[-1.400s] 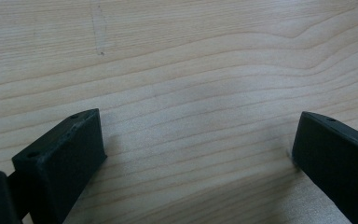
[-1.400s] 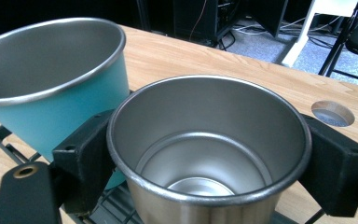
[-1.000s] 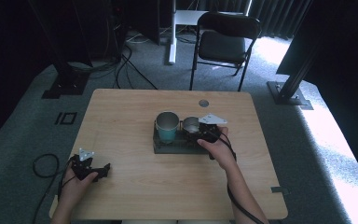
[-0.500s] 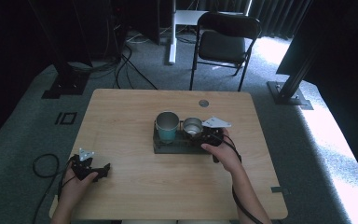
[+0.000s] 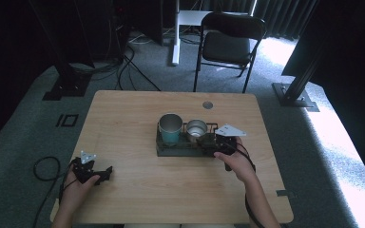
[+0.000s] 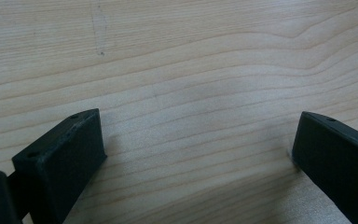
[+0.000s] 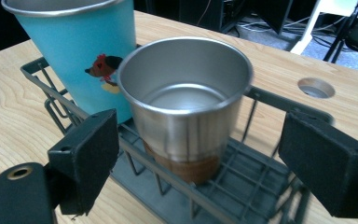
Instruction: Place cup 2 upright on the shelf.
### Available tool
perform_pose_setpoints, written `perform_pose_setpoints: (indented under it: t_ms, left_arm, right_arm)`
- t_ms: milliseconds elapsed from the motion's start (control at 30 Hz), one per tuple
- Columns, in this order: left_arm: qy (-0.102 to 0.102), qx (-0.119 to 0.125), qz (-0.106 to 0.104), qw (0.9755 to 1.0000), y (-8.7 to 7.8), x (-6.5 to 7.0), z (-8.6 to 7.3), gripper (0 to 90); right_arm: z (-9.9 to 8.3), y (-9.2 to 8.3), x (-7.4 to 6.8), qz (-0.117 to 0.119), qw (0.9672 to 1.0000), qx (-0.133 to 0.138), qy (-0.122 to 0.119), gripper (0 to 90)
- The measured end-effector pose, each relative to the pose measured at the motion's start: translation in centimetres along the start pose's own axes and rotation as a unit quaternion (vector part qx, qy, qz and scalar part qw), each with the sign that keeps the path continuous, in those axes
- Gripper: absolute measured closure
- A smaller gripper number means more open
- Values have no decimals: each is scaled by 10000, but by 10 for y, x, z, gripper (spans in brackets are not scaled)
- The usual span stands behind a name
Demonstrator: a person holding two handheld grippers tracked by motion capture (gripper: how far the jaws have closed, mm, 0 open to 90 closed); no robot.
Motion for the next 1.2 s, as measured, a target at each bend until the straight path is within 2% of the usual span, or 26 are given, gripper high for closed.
perform_pose_setpoints:
  t_ms: [200,300,933,1200]
  left_arm:
    - [2,-1,1,10000,0,0,0,29]
    - [0,1,0,10000,0,0,0,29]
    - [1,0,1,10000,0,0,0,29]
    - [7,-3,5,10000,0,0,0,30]
  right_arm:
    - [-9,-8,7,-78,10000,46,11,121]
    - [-13,-13,12,-110,9999,80,90,121]
    - [-46,-34,37,-314,9992,5,259,121]
    - [-63,-36,44,-348,9981,-102,506,121]
Point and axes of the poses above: each handheld gripper's, and its own axes: y roughly forward along the jaws, z roughly out of its top, x roughly to its right, the point moved 8 cm from there along y, roughly forward along the jaws, and after that the axes turned 15 degrees about -x, right-handed, at the moved point
